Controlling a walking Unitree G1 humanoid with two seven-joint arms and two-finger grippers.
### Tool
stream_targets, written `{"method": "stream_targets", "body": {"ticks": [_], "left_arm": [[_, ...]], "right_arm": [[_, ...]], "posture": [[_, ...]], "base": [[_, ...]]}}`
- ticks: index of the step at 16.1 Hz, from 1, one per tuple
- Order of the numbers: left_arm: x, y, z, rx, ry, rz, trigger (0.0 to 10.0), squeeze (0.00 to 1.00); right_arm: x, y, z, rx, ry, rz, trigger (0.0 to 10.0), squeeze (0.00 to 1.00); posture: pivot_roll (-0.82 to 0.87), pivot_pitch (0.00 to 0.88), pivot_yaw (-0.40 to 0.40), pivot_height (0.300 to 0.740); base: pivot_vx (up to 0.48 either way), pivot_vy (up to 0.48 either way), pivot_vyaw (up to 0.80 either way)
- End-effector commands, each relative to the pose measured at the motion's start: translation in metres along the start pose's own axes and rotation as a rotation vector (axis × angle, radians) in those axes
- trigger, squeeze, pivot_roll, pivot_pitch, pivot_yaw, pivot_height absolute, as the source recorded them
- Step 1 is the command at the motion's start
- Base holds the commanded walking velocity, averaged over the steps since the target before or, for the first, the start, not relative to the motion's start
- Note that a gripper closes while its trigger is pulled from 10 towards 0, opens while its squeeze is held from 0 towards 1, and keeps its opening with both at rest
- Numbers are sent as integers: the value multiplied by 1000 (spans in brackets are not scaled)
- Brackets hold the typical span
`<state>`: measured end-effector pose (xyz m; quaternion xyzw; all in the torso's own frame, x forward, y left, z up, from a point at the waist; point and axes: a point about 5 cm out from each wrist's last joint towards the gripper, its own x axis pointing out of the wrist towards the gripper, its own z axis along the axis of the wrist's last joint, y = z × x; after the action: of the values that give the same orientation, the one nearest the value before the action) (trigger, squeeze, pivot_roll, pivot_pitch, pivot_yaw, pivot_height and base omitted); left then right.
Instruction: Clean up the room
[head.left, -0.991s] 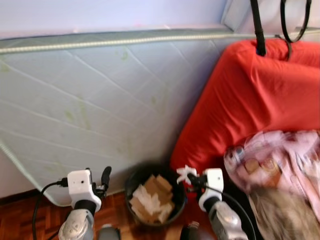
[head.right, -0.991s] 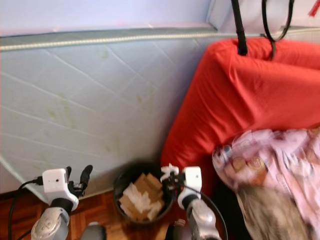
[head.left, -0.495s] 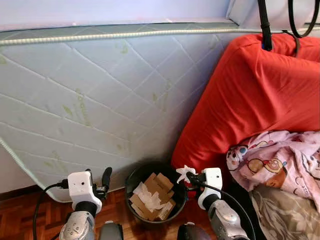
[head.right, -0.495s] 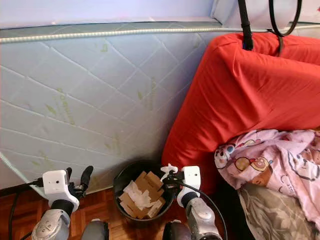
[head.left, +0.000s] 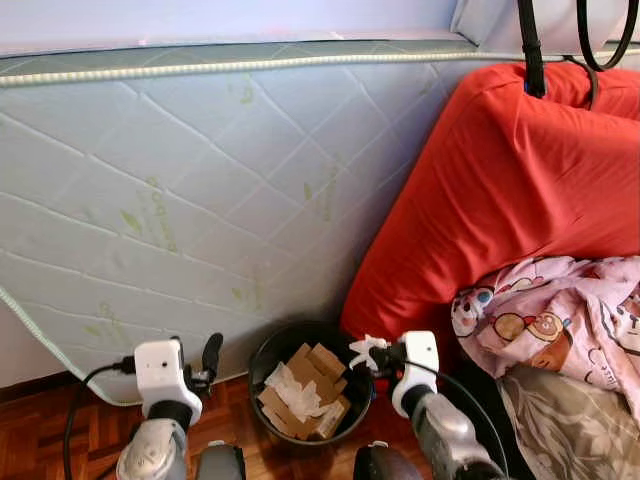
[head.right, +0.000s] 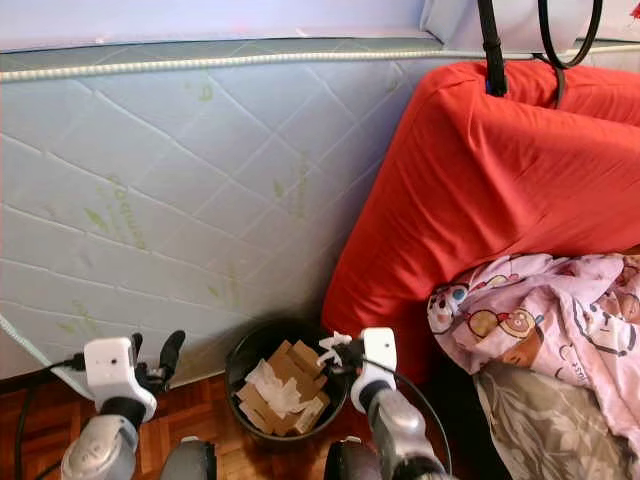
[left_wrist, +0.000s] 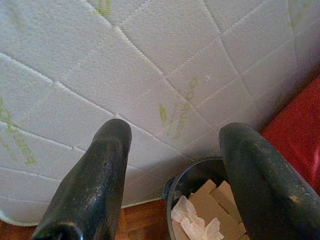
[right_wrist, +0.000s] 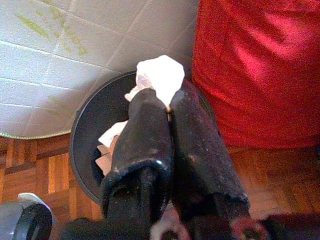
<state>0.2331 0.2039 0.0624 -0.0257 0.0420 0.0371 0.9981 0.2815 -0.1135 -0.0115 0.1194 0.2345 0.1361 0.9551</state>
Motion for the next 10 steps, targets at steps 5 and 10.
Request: {"method": "stream_targets", "body": {"ticks": [5,10], "left_arm": [[6,-2,13,10,-30,3,10000,0],[2,-2,9,-1,-20,14,10000,0]], "right_arm": [[16,13,28,5,-28,16,10000,0],[14,14,23,-29,-14,39,10000,0]], "posture": [[198,150,-139,631],[190,164,-148,631]], "base": [[0,0,0],[156,0,0]]}}
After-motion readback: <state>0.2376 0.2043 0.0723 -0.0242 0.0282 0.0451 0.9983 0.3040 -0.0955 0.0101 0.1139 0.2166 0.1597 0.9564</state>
